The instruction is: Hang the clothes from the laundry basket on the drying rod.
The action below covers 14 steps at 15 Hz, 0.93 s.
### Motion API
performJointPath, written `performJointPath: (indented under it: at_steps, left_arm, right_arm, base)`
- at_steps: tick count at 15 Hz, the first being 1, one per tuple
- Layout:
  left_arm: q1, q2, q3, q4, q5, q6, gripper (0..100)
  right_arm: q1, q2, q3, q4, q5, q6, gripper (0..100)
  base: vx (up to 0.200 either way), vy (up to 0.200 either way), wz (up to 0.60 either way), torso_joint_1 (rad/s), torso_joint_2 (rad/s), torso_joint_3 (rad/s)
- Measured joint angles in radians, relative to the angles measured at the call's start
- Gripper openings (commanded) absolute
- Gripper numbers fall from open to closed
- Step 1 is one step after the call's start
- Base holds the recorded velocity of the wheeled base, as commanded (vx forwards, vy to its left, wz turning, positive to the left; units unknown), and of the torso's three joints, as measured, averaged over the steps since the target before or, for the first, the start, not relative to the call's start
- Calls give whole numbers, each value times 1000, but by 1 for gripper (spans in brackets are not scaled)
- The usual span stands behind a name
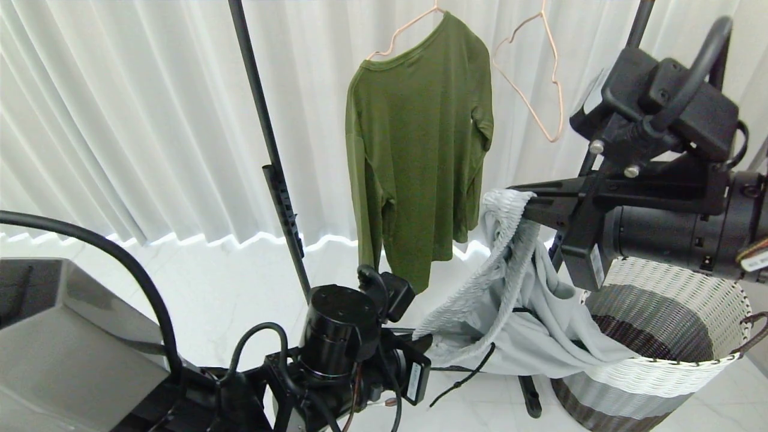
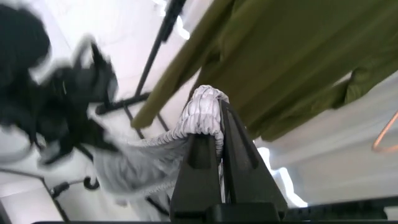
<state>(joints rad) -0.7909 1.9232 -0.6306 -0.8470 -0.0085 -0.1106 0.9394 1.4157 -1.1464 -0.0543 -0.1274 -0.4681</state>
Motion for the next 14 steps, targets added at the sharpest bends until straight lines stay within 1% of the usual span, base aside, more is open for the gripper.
performJointPath:
  at_steps: [1,3,6,7,8,10,12,13,14]
  left_arm:
    - [26,-38,10,49,1,1,0]
    - [90,-154,18,196,-1,2,0]
    - [180,-381,3,453,-3,1,0]
    - [198,-465,-11,539,-3,0,0]
    - [211,-543,-24,608,-1,0,0]
    - [234,-686,-55,735,12,2,0]
    - [245,-798,-147,892,30,3,0]
    - [247,-840,-202,951,35,3,0]
    - [249,-870,-259,971,38,6,0]
  right_arm:
    - [-15,-10,45,-1,-1,1,0]
    - [-39,-29,104,-7,-11,-1,0]
    - [-44,-32,115,-18,-26,-4,0]
    - [-42,-23,114,-49,-27,-11,0]
    - [-37,-13,109,-95,-27,-23,0]
    - [-33,8,98,-131,-27,-43,0]
    - [-31,30,60,-146,-28,-60,0]
    - [-31,39,41,-147,-28,-62,0]
    - [-31,46,18,-143,-34,-62,0]
  base:
    - [0,0,0,0,0,0]
    - [0,0,0,0,0,0]
    - [0,0,0,0,0,0]
    - [0,0,0,0,0,0]
    - [0,0,0,0,0,0]
    - [0,0,0,0,0,0]
    - [0,0,0,0,0,0]
    - [0,0,0,0,0,0]
    - [0,0,0,0,0,0]
